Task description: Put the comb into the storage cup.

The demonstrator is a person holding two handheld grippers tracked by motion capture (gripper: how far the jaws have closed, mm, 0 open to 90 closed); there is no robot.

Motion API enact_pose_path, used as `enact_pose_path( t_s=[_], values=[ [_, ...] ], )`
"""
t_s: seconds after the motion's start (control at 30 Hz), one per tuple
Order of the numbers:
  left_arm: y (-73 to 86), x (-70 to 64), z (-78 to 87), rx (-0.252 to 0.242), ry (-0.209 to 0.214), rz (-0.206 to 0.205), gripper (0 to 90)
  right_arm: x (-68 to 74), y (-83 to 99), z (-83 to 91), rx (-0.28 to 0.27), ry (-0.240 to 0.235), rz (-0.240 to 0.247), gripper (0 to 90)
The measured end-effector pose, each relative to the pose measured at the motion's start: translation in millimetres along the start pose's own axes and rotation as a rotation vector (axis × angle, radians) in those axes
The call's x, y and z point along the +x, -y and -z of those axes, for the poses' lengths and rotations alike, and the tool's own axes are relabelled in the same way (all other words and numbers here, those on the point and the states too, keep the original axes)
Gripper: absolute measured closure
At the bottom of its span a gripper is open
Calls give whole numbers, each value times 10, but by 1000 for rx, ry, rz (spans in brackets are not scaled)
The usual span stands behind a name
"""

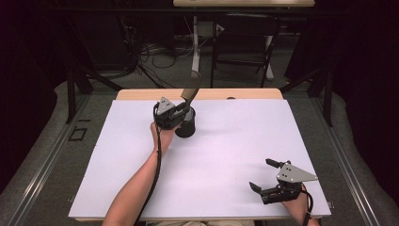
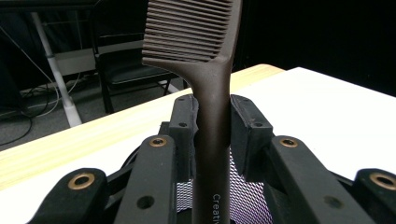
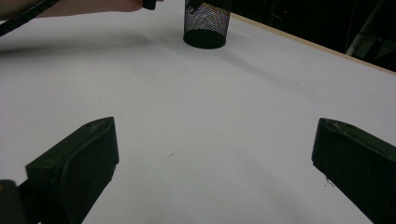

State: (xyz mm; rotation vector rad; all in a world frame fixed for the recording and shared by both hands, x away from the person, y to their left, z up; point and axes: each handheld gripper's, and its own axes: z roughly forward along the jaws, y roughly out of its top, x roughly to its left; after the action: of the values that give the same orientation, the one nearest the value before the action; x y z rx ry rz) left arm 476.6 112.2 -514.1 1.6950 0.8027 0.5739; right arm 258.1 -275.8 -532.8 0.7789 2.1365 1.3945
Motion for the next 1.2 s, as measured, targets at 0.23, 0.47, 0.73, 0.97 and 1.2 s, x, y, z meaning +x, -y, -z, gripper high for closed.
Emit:
enact_pose_path(
  t_s=[0.23, 0.47, 0.73, 0.97, 1.2],
  values=[
    [7, -40, 47, 26, -3, -27, 607, 0, 0, 4, -1, 0, 0, 1],
    [-26, -62, 157, 47, 15, -28, 376, 2, -4, 3, 4, -1, 4, 1],
    [-93, -88, 258, 101, 26, -25, 182, 5, -3, -6, 5, -1, 0, 1],
    [-140, -118, 396, 123, 30, -33, 115, 6, -5, -5, 6, -3, 2, 1],
    [-131, -142, 548, 168, 31, -48, 41, 7, -4, -4, 6, -2, -2, 1]
  ],
)
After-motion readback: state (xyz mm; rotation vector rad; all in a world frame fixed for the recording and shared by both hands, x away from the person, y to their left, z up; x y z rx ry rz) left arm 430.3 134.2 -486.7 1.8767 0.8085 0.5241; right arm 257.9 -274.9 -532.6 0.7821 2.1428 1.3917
